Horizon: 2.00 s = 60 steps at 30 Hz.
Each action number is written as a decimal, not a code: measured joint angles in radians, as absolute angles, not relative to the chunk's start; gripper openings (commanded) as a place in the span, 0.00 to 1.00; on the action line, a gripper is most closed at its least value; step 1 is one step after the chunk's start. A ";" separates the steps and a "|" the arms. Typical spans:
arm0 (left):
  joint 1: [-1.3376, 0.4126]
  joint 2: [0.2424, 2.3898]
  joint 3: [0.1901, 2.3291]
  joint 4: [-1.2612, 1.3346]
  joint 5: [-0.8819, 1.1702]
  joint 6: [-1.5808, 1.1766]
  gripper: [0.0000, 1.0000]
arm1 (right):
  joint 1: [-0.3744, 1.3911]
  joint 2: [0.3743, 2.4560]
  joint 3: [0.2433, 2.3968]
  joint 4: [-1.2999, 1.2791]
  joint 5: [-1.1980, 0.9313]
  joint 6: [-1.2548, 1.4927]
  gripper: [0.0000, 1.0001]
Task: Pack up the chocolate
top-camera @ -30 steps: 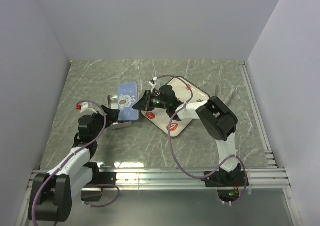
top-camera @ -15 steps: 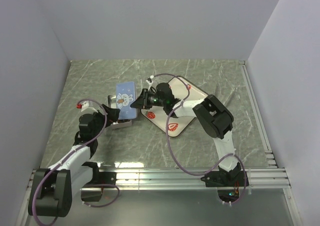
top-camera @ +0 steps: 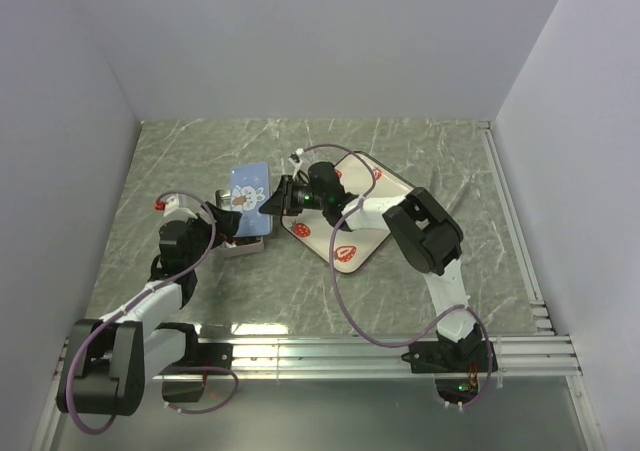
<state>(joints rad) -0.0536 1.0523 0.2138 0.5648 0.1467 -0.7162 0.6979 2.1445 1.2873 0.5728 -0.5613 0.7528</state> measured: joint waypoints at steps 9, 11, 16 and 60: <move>-0.054 1.119 0.234 0.595 0.165 -0.714 0.93 | 0.698 2.183 1.349 0.527 -0.566 0.741 0.26; -0.054 1.131 0.238 0.603 0.170 -0.714 0.93 | 0.698 2.183 1.351 0.521 -0.565 0.738 0.27; -0.054 1.145 0.245 0.617 0.186 -0.714 0.93 | 0.698 2.183 1.357 0.503 -0.562 0.731 0.27; -0.100 1.140 0.283 0.606 0.137 -0.668 0.93 | 0.722 2.232 1.546 0.197 -0.469 0.539 0.41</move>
